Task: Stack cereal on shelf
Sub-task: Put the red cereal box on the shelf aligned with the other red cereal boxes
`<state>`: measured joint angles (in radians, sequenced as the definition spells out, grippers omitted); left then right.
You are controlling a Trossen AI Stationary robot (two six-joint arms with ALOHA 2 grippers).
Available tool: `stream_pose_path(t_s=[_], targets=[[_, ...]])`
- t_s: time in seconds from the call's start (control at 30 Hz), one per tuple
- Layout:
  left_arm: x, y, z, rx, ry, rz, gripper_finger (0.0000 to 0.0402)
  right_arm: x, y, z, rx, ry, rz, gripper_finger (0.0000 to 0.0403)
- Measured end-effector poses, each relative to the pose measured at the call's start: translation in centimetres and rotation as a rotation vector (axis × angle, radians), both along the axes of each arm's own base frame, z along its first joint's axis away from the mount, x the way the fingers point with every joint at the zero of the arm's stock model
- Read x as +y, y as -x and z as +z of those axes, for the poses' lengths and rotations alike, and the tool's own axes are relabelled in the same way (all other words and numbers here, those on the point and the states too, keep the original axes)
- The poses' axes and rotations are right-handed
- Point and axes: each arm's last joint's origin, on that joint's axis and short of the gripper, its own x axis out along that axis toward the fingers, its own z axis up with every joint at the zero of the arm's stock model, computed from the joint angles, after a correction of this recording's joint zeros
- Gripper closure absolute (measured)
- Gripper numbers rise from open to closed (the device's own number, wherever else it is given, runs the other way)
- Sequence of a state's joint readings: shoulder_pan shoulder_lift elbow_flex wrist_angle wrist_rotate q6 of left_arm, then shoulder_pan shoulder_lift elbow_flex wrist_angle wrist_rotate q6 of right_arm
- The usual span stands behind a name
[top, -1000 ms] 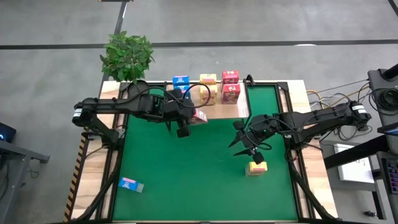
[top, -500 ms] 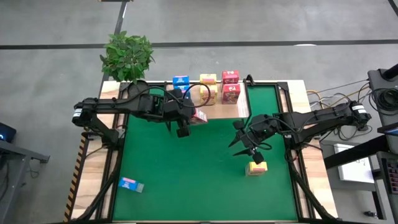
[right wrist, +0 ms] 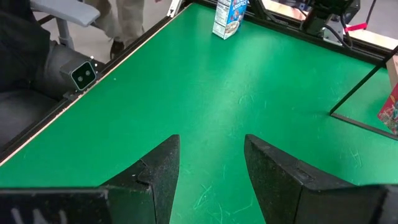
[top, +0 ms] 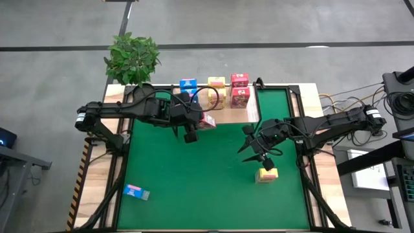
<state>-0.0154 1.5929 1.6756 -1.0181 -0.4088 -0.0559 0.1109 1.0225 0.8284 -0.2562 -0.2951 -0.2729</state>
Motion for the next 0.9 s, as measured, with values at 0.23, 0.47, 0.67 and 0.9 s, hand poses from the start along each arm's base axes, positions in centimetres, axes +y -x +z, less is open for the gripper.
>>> stream_pose_path(t_s=[0.23,0.47,0.67,0.9], targets=[[0.0,-0.05,0.02,-0.006,0.0,0.0,0.0262,0.01,0.0,0.0,0.0,0.0,0.0,0.0234],[0.0,-0.06,0.03,-0.007,0.001,0.0,0.0262,0.0,0.0,0.0,0.0,0.0,0.0,0.0234],[-0.01,-0.18,0.04,-0.016,0.004,-0.002,0.0262,0.0,0.0,0.0,-0.002,0.005,0.004,0.0234],[-0.03,-0.43,0.18,-0.047,0.007,-0.003,0.0262,0.01,0.0,0.0,0.001,-0.001,0.0,0.0234]])
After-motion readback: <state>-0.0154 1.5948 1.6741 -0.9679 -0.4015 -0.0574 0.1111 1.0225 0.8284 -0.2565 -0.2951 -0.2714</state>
